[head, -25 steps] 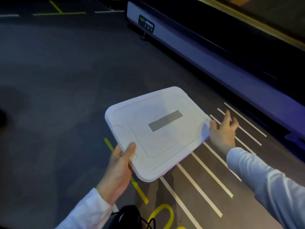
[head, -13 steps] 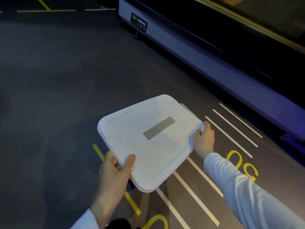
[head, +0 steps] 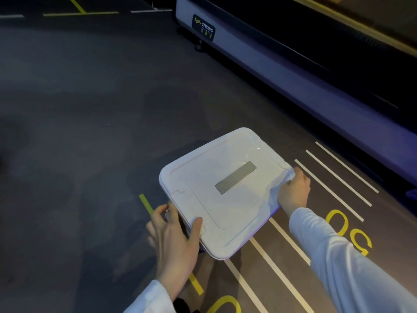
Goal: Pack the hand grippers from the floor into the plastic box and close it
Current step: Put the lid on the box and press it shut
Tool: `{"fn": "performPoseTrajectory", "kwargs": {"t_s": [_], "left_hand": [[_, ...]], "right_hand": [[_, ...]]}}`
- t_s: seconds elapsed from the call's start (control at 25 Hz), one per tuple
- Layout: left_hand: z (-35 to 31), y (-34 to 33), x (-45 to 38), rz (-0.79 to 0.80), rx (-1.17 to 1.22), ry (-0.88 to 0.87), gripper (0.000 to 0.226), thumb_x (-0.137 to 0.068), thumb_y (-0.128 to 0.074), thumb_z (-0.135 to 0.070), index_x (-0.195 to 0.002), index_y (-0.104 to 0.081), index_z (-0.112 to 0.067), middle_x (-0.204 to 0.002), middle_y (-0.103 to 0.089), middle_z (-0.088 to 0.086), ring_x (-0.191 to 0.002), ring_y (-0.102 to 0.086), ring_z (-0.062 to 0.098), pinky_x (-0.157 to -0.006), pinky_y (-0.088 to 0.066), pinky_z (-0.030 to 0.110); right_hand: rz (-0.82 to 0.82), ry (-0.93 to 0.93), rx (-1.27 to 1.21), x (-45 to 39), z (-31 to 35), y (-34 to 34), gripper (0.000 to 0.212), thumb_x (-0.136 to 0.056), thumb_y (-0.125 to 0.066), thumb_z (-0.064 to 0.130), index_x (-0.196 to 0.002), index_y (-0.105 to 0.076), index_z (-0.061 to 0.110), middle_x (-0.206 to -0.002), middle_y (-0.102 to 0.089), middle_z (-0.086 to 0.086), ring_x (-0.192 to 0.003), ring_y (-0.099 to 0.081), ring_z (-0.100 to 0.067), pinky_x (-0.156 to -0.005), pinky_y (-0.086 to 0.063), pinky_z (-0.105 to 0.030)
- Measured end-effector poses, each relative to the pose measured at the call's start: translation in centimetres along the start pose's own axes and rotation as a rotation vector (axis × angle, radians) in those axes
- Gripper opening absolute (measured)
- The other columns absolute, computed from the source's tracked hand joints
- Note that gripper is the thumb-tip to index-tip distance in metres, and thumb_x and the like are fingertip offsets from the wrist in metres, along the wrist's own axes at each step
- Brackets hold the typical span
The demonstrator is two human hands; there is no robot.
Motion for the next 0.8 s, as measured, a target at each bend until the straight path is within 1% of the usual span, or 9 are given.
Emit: {"fn": "performPoseTrajectory", "kwargs": {"t_s": [0.12,0.16,0.24,0.28,0.36,0.44,0.6,0.72,0.8], "left_hand": [[-0.1,-0.1,-0.6,0.010,-0.039,0.023,0.051,-0.089,-0.049,-0.041,-0.132,-0.040,-0.016,-0.148,-0.018,0.007,-0.130,-0.012,0.025,-0.103,-0.021,0.047],[-0.1,0.0,-0.9,0.012,-0.048,0.028,0.058,-0.090,-0.047,-0.041,-0.138,-0.033,-0.012,-0.152,-0.012,0.008,-0.134,-0.008,0.025,-0.106,-0.018,0.048],[-0.3,0.1,-1.4,0.022,-0.046,0.008,0.074,-0.092,-0.046,-0.039,-0.147,-0.006,-0.008,-0.156,0.006,0.007,-0.141,0.006,0.023,-0.112,-0.008,0.046],[-0.5,0.1,-1.7,0.029,-0.061,-0.038,0.077,-0.094,-0.044,-0.036,-0.147,0.005,-0.011,-0.155,0.017,0.005,-0.141,0.014,0.021,-0.113,-0.001,0.043],[-1.0,0.2,-2.3,0.063,-0.159,-0.172,0.072,-0.096,-0.037,-0.031,-0.146,0.013,-0.019,-0.150,0.031,0.001,-0.136,0.029,0.018,-0.111,0.009,0.039],[-1.2,0.2,-2.9,0.123,-0.273,-0.262,0.068,-0.096,-0.030,-0.034,-0.146,0.014,-0.020,-0.149,0.034,0.001,-0.132,0.035,0.023,-0.108,0.014,0.039],[-0.6,-0.6,-3.2,0.131,-0.413,-0.317,0.078,-0.085,-0.003,-0.066,-0.139,0.027,-0.019,-0.143,0.042,0.005,-0.129,0.038,0.033,-0.104,0.018,0.040],[-0.3,-1.1,-3.0,0.117,-0.451,-0.346,0.082,-0.076,0.004,-0.068,-0.140,0.022,-0.020,-0.147,0.033,0.006,-0.134,0.029,0.035,-0.105,0.013,0.043],[-0.3,-1.0,-3.0,0.145,-0.409,-0.329,0.081,-0.074,0.005,-0.070,-0.136,0.028,-0.023,-0.143,0.040,0.002,-0.132,0.034,0.033,-0.106,0.013,0.041]], "right_hand": [[0.056,0.035,0.019,-0.2,-0.2,0.4,0.052,-0.094,-0.031,-0.005,-0.145,-0.033,0.009,-0.149,-0.029,-0.012,-0.134,-0.035,-0.036,-0.109,-0.032,-0.040],[0.075,0.052,0.039,-0.3,-0.2,0.5,0.052,-0.095,-0.032,-0.004,-0.145,-0.034,0.011,-0.148,-0.030,-0.011,-0.132,-0.037,-0.036,-0.108,-0.033,-0.041],[0.106,0.090,0.104,-0.5,-0.2,0.4,0.051,-0.094,-0.034,-0.001,-0.143,-0.035,0.012,-0.145,-0.032,-0.011,-0.129,-0.040,-0.038,-0.105,-0.036,-0.044],[0.116,0.111,0.141,-0.7,-0.1,0.4,0.049,-0.094,-0.035,0.000,-0.142,-0.036,0.012,-0.145,-0.032,-0.012,-0.128,-0.040,-0.039,-0.104,-0.036,-0.045],[0.130,0.146,0.212,-1.1,0.1,0.3,0.044,-0.096,-0.036,0.006,-0.139,-0.038,0.009,-0.143,-0.035,-0.013,-0.126,-0.042,-0.039,-0.102,-0.036,-0.045],[0.141,0.190,0.304,-1.5,0.2,0.2,0.038,-0.098,-0.036,0.015,-0.136,-0.039,0.007,-0.139,-0.039,-0.016,-0.121,-0.044,-0.040,-0.097,-0.039,-0.046],[0.159,0.262,0.468,-1.9,0.1,0.4,0.038,-0.100,-0.034,0.023,-0.135,-0.039,0.009,-0.134,-0.043,-0.015,-0.118,-0.048,-0.036,-0.095,-0.045,-0.047],[0.163,0.272,0.543,-2.3,0.1,0.9,0.036,-0.100,-0.034,0.020,-0.134,-0.040,0.010,-0.133,-0.045,-0.012,-0.118,-0.050,-0.033,-0.096,-0.046,-0.045],[0.186,0.249,0.601,-2.6,0.3,1.1,0.037,-0.099,-0.035,0.017,-0.135,-0.039,0.010,-0.135,-0.046,-0.011,-0.119,-0.052,-0.032,-0.096,-0.045,-0.040]]}}
Point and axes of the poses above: each hand's wrist, its own x-axis away from the middle knuckle, its own y-axis out of the back of the hand, z = x × y, the point moved 2 cm from there along -x, towards the middle knuckle
